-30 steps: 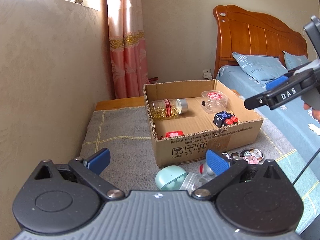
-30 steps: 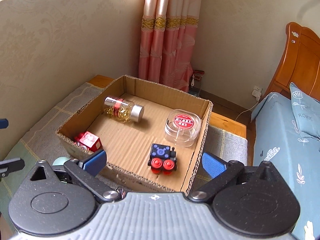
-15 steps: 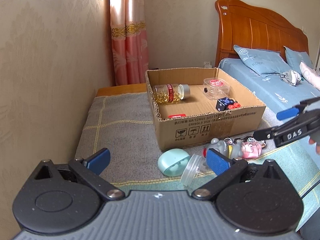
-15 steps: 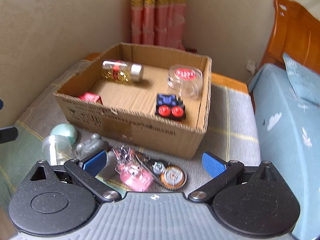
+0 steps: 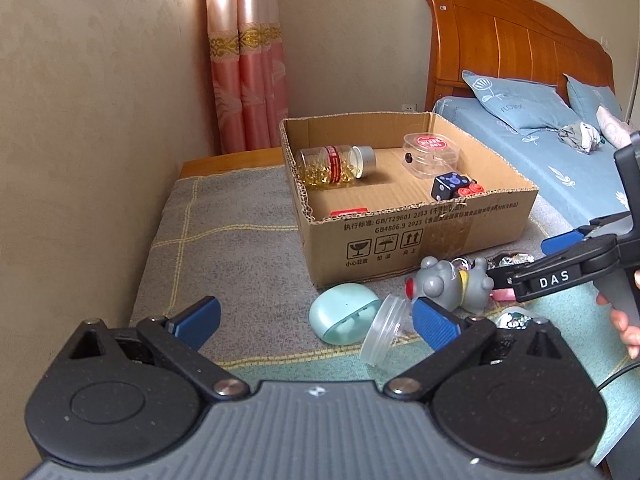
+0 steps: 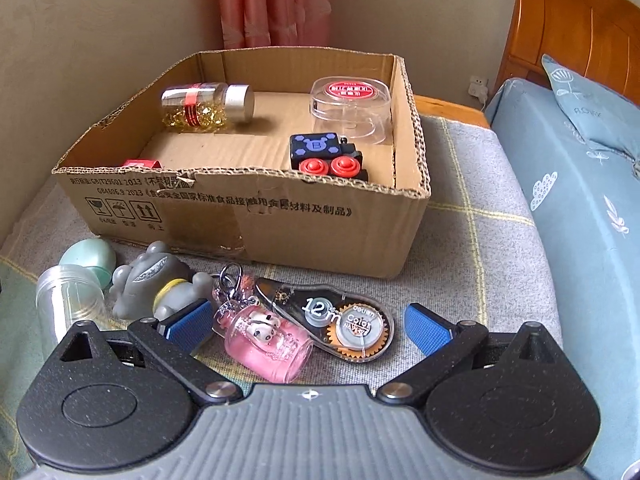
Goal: Organize rigid objects
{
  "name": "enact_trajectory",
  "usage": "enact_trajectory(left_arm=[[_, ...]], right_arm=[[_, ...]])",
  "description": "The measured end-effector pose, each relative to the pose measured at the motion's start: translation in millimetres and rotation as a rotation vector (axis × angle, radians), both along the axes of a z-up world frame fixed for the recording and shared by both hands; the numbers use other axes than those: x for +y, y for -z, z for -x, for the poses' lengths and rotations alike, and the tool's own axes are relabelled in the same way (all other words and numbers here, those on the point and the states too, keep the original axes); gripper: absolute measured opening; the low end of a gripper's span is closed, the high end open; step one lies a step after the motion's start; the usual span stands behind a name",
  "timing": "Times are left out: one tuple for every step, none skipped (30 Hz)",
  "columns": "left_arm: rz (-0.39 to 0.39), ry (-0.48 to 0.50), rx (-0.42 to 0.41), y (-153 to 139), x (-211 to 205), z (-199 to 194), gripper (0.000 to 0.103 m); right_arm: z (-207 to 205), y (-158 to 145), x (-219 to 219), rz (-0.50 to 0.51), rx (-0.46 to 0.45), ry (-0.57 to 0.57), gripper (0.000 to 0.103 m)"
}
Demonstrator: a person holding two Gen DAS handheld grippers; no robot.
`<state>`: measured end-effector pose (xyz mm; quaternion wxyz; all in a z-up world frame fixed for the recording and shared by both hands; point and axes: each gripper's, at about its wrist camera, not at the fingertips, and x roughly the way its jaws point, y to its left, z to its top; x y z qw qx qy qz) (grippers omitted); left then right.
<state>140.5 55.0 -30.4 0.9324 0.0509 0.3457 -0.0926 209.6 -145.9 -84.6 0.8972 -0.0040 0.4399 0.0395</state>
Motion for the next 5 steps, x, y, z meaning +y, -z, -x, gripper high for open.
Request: enact_trajectory(left_arm=[[-0.003,0.003,0.003,0.7,-1.0,-2.3,0.102],[-0.003,0.007,0.005,1.2,-2.2,-4.6,0.102],[-0.006,0.013,0.007,1.8,-3.5,-7.0,0.102],[-0.010,0.019,0.010,2.2,-5.2,-9.3,0.102],[-0.015,0.027,0.012,3.0,-7.5,-12.0,0.102]], right_arm=[[1.4,1.5,-1.5,-0.003,0.006,0.004,0.103],[3.3,3.3,-3.2,-0.004,0.011,0.009,0.103],[6.2,5.2,-5.2,-0.001,0.014,0.015,0.103],[8.8,7.0,-7.6,0.004,0.015,0.027,0.103],[11.1,8.9,-10.1,0.008,0.018,0.039,0.103]])
